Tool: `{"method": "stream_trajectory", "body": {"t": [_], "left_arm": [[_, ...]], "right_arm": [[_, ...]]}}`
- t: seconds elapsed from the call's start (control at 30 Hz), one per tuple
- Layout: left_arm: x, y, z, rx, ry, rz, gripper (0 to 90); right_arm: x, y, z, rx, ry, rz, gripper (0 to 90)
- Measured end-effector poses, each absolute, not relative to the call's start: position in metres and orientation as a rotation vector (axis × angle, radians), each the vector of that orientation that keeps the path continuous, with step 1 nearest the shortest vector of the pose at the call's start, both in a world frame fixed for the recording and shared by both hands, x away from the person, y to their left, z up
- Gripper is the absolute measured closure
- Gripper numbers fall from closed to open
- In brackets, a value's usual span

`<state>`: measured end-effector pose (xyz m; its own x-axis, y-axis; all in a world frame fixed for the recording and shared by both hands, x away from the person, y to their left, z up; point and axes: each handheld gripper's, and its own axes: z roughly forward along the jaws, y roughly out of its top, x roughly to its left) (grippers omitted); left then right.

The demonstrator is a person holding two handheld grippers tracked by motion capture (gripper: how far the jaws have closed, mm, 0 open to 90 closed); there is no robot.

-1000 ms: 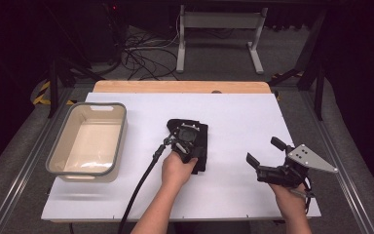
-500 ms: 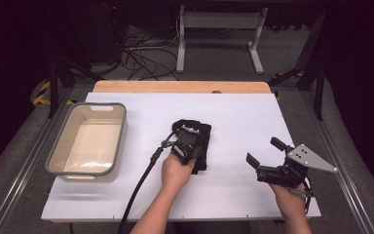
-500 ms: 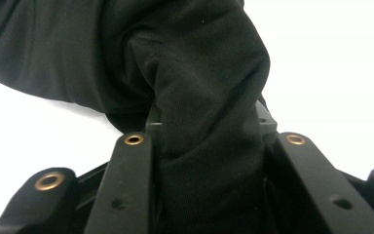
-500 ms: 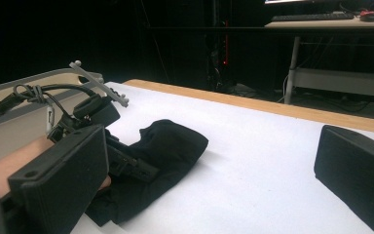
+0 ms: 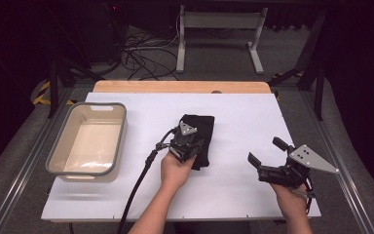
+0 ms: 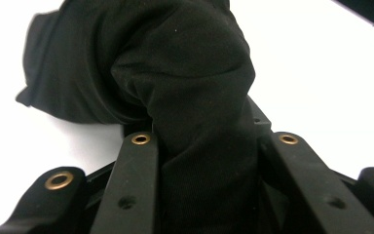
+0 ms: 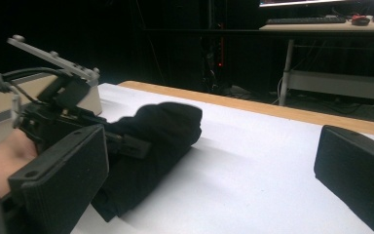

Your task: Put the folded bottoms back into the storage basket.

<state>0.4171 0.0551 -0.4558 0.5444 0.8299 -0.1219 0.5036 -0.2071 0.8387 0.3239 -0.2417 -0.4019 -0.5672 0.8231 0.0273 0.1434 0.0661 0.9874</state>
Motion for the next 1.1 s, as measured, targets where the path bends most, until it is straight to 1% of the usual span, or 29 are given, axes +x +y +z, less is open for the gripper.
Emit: {"method": "stream_trajectory", "body": {"t": [0.23, 0.57, 0.83, 1.1], "left_arm": [[0.411, 0.061, -0.445, 1.813, 1.05, 0.48, 69.6], [0.396, 0.064, -0.434, 1.739, 0.923, 0.613, 69.6], [0.389, 0.071, -0.423, 1.663, 0.894, 0.627, 69.4], [0.385, 0.077, -0.419, 1.64, 0.892, 0.652, 69.5]], "right_arm": [[0.323, -0.243, -0.402, 0.965, 1.773, 1.551, 0.1], [0.321, -0.241, -0.401, 0.935, 1.768, 1.551, 0.1], [0.321, -0.239, -0.401, 0.925, 1.777, 1.548, 0.0], [0.321, -0.238, -0.402, 0.926, 1.782, 1.547, 0.1]]}}
